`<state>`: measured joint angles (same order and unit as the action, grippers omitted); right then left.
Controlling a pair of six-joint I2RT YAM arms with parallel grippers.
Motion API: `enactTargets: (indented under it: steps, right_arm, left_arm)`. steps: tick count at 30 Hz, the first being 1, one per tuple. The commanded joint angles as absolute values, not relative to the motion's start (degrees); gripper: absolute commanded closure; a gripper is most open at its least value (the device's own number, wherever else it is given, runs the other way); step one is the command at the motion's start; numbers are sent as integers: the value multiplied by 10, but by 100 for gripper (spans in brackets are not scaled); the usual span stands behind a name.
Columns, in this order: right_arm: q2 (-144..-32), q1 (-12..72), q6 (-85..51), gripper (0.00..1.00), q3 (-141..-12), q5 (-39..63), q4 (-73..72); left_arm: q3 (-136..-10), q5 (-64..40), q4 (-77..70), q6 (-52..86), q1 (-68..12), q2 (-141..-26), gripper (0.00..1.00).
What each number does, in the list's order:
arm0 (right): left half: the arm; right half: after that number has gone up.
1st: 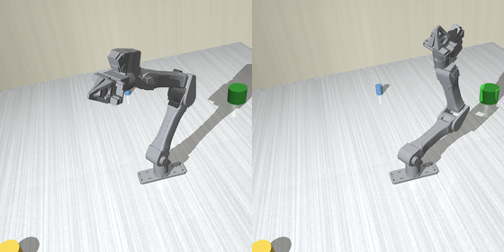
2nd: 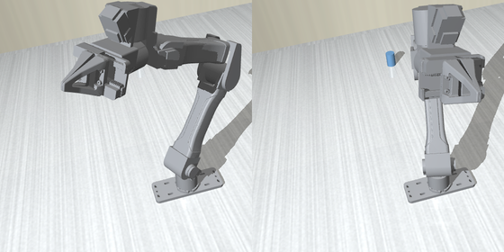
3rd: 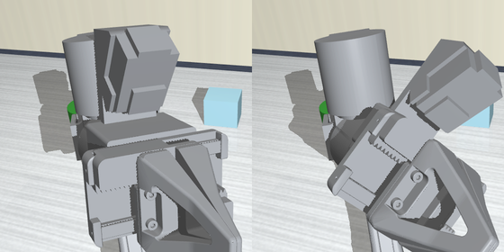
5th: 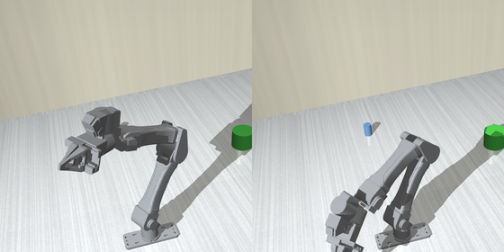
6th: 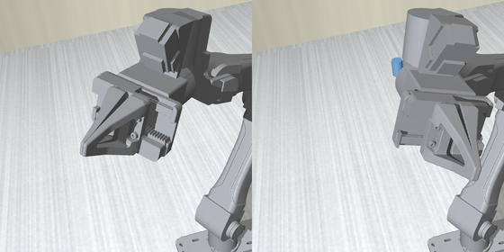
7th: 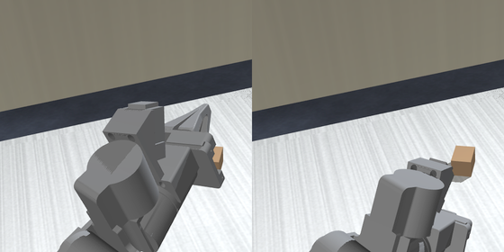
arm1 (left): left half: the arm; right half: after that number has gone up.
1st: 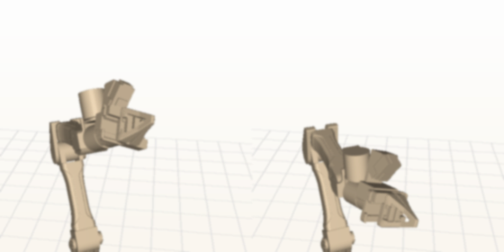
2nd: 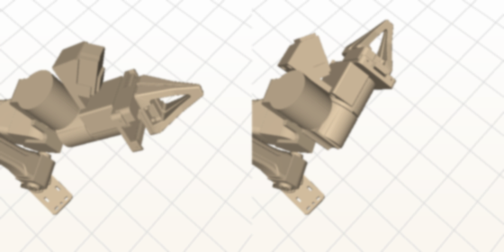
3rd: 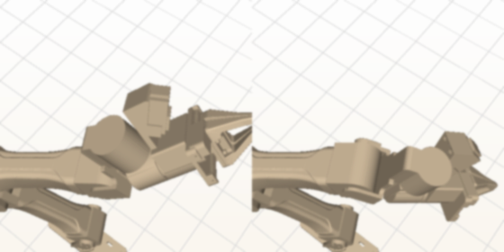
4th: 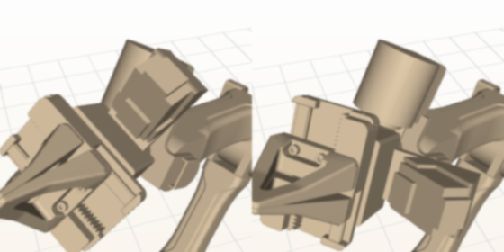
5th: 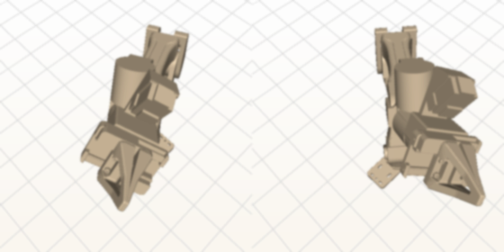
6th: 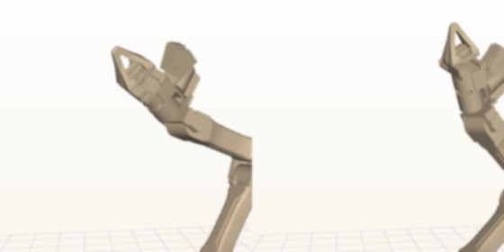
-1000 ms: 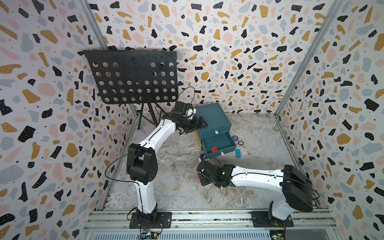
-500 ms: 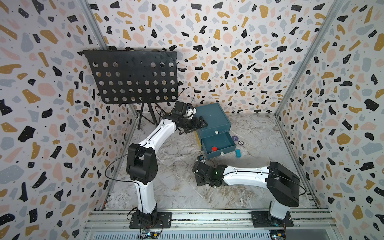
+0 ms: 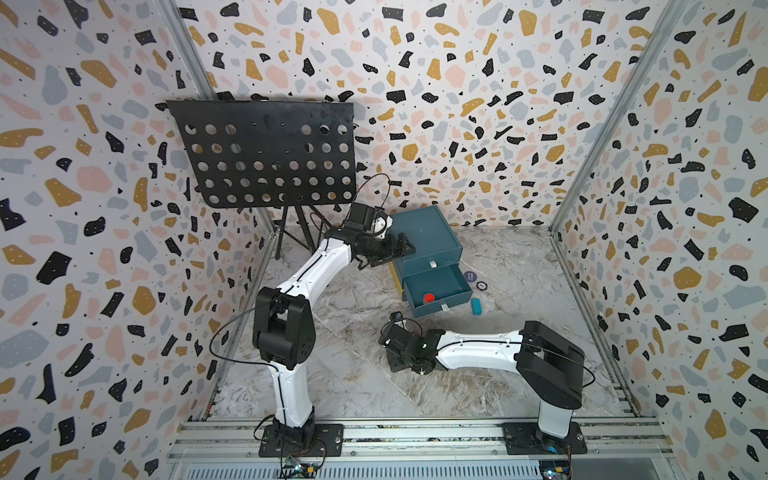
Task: Put the paint cans in the drawer according to color
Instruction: Pick up the paint can at the center of the board, then place the paint can in the drawer.
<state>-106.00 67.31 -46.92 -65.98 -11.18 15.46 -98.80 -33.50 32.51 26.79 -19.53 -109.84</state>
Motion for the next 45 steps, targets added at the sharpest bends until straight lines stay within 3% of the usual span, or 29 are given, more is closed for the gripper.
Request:
enactTargets:
  steps: [1, 5, 11, 16, 24, 31, 33, 36, 38, 45]
  right_arm:
    - [-1038, 680, -461, 72, -672, -128, 170]
    - [-986, 687, -439, 79, -685, -156, 217]
    - [-862, 680, -384, 79, -696, -218, 261]
    - [-798, 589, -336, 77, -708, -199, 288]
    - [-839, 455, -265, 77, -762, -113, 311]
    - [-911, 413, -250, 77, -790, -84, 309]
    - [-930, 413, -245, 72, -797, -87, 308]
    - [-943, 413, -248, 55, -802, -81, 311]
    - [-937, 413, -254, 49, -801, -77, 314]
    - [-833, 413, -261, 39, -765, -83, 322]
  left_arm:
    - [-979, -329, 329, 262, -191, -1080, 2]
    - [-979, -329, 330, 261, -191, -1080, 2]
    - [-979, -328, 331, 261, -191, -1080, 2]
    - [-979, -329, 330, 262, -191, -1079, 2]
    - [-979, -329, 331, 260, -191, -1079, 2]
    - [-980, -328, 332, 260, -190, -1081, 2]
    - [-980, -329, 332, 260, -189, -1082, 2]
    - [-980, -329, 332, 260, -189, -1083, 2]
    - [-980, -329, 332, 260, -190, -1084, 2]
    - [-980, -330, 332, 261, -188, -1085, 2]
